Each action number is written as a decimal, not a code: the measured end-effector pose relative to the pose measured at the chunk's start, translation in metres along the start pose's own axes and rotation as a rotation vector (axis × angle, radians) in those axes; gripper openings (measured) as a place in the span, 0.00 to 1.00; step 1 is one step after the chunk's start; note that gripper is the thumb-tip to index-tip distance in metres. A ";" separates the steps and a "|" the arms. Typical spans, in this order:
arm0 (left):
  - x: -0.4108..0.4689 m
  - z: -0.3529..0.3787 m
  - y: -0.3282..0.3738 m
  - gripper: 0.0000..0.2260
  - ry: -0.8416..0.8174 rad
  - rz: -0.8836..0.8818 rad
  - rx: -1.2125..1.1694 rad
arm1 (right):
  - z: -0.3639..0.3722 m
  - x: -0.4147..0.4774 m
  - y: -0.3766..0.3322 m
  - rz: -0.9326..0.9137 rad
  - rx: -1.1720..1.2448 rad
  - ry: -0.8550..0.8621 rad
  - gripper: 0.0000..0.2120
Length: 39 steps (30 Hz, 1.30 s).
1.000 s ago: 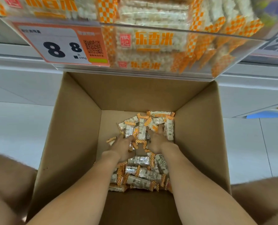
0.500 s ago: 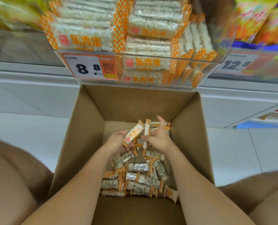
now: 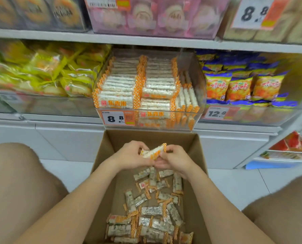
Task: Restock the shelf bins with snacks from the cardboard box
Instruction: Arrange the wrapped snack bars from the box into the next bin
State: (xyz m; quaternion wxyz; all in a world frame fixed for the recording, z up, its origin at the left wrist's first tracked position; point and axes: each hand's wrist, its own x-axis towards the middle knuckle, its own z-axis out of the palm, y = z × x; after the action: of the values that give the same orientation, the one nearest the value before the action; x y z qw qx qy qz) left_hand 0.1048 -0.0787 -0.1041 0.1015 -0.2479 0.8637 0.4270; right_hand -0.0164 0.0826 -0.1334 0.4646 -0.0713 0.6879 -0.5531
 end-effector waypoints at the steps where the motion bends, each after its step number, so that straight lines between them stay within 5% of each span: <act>1: -0.004 -0.009 0.008 0.17 -0.004 0.025 0.107 | 0.000 -0.003 -0.009 0.020 -0.038 -0.018 0.11; 4: -0.015 -0.037 0.029 0.17 -0.030 0.073 0.332 | 0.003 -0.023 -0.044 0.041 -0.470 -0.008 0.15; 7: -0.026 -0.064 0.052 0.18 -0.020 0.189 0.513 | 0.011 -0.048 -0.085 -0.158 -1.066 0.028 0.32; 10: -0.035 -0.087 0.074 0.18 0.041 0.315 0.524 | 0.016 -0.071 -0.117 -0.344 -1.330 -0.057 0.34; 15: -0.045 -0.102 0.073 0.10 0.256 0.490 0.125 | 0.000 -0.089 -0.149 -0.559 -1.328 -0.059 0.20; 21: -0.038 -0.101 0.079 0.14 0.490 0.556 0.054 | -0.019 -0.077 -0.156 -0.814 -1.148 0.004 0.21; 26: -0.022 -0.103 0.071 0.26 0.786 0.566 0.316 | -0.013 -0.054 -0.165 -0.901 -1.240 0.413 0.20; 31: -0.010 -0.092 0.060 0.28 0.669 0.321 0.552 | -0.003 -0.028 -0.155 -0.843 -1.423 0.461 0.20; 35: -0.004 -0.087 0.053 0.31 0.643 0.288 0.695 | 0.008 -0.019 -0.154 -0.839 -1.425 0.648 0.20; 39: -0.001 -0.087 0.053 0.32 0.658 0.287 0.716 | 0.011 -0.009 -0.157 -0.870 -1.525 0.490 0.28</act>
State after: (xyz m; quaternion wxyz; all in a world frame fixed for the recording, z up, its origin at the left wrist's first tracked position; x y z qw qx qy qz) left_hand 0.0816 -0.1196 -0.0141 -0.1571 -0.1978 0.9675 0.0127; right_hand -0.0692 0.0210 0.0019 -0.1174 -0.4929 0.8589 -0.0742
